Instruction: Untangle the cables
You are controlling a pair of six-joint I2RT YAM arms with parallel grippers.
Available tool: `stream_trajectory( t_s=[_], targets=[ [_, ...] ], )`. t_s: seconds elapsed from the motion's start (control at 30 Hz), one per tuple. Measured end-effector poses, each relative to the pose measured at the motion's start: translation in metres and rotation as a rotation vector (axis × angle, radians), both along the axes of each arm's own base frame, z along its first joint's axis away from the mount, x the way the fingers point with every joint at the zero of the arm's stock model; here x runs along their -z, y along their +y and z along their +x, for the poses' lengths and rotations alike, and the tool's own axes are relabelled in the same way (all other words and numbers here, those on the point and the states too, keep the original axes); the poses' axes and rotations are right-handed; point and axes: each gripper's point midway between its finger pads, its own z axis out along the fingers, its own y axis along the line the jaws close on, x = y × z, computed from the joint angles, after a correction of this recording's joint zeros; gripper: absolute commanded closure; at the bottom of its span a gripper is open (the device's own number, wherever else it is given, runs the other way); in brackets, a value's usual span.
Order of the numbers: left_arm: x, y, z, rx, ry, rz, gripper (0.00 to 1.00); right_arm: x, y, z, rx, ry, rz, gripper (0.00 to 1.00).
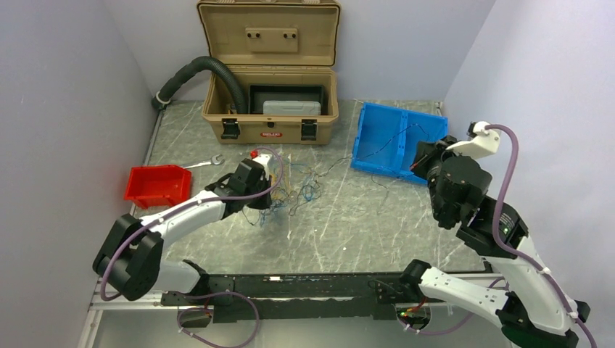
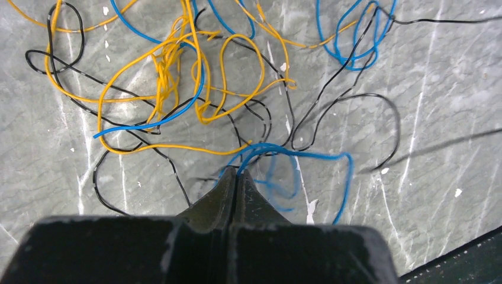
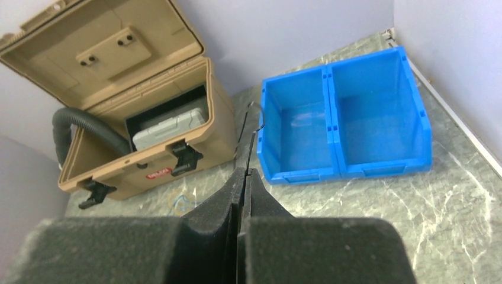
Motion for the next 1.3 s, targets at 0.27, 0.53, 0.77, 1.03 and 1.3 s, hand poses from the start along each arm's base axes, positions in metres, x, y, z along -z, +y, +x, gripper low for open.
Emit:
stream_trajectory(
  t_s=[0.27, 0.53, 0.77, 1.03, 1.3],
  targets=[
    [-0.024, -0.003, -0.001, 0.018, -0.052, -0.045, 1.00, 0.043, 0.030, 0.009, -0.094, 0.111, -0.041, 1.00],
    [-0.027, -0.002, -0.004, 0.035, -0.058, -0.040, 0.79, 0.090, 0.052, 0.010, -0.174, 0.252, -0.099, 1.00],
    [-0.040, -0.005, -0.001, 0.043, -0.084, -0.059, 0.78, 0.097, 0.059, 0.011, -0.203, 0.281, -0.100, 1.00],
    [-0.044, -0.006, 0.000, 0.046, -0.090, -0.067, 0.78, 0.149, 0.062, 0.025, -0.207, 0.437, -0.131, 1.00],
    [-0.046, -0.011, -0.003, 0.073, -0.083, -0.090, 0.76, 0.223, 0.078, 0.038, -0.258, 0.652, -0.142, 0.74]
  ],
)
